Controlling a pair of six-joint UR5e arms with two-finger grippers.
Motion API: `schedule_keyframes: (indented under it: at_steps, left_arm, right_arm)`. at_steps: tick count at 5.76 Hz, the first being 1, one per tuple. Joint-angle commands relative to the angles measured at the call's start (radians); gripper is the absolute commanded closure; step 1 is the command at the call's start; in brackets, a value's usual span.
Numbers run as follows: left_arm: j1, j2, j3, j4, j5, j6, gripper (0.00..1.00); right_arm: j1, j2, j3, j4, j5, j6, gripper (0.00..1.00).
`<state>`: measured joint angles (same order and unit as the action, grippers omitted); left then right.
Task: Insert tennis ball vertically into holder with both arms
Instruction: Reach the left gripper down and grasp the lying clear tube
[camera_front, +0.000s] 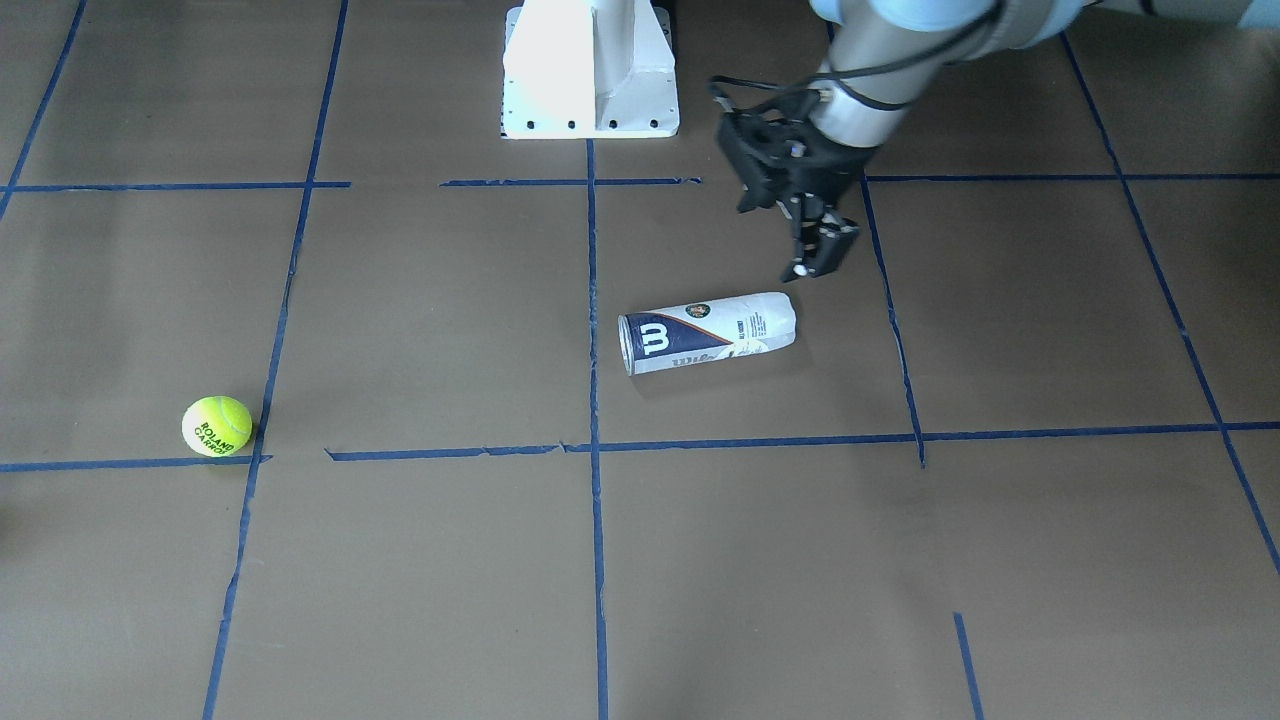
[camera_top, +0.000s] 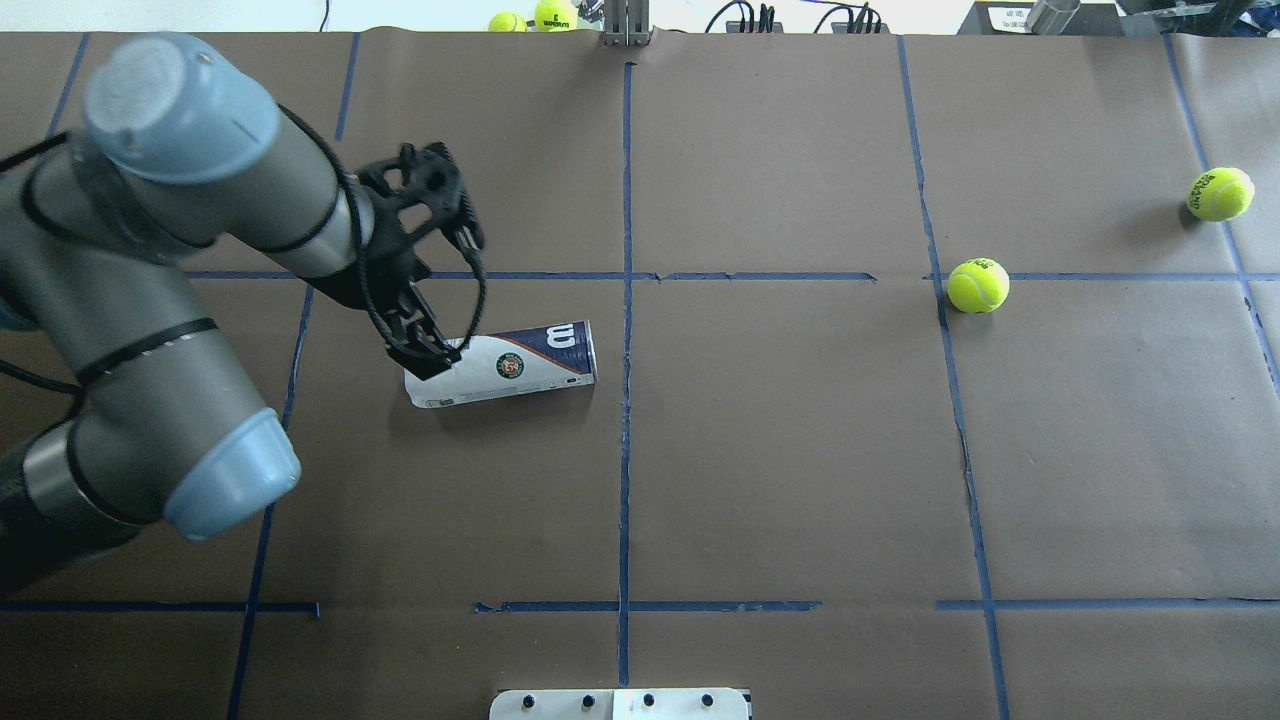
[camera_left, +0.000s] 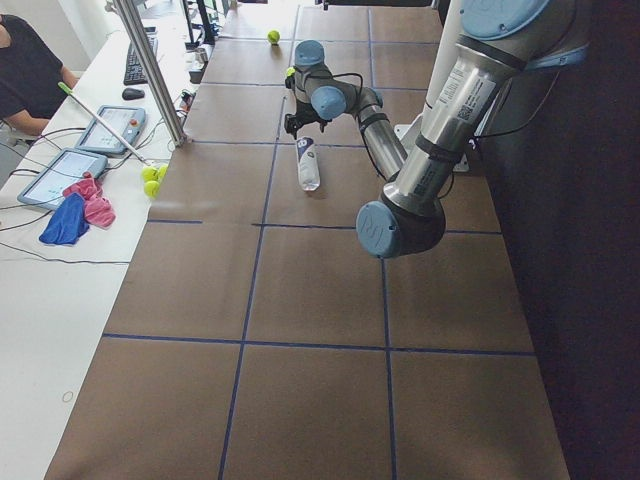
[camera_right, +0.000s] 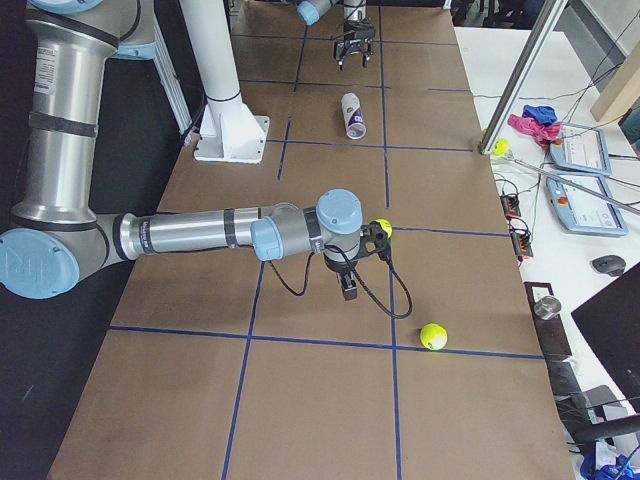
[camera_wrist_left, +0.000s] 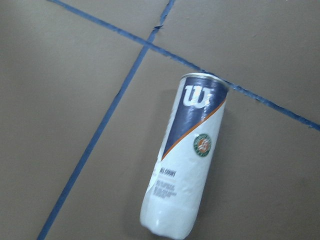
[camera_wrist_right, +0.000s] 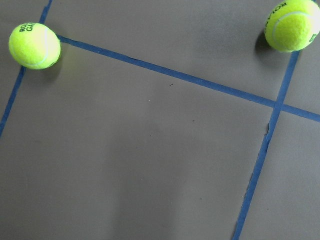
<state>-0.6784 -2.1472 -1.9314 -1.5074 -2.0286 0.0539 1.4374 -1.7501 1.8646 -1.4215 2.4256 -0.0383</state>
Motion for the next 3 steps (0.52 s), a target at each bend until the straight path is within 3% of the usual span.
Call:
schedule_keyframes:
  at_steps: [1,3]
  left_arm:
    - [0.094,-0.130,0.130,0.047,0.147,0.054,0.00]
    - [0.097,-0.316,0.320,0.173,0.204,0.157,0.00]
  right_arm:
    - [0.000,0.000,-0.001,0.001,0.000,0.000,0.00]
    - [0.000,0.000,0.001,0.001,0.000,0.004,0.00]
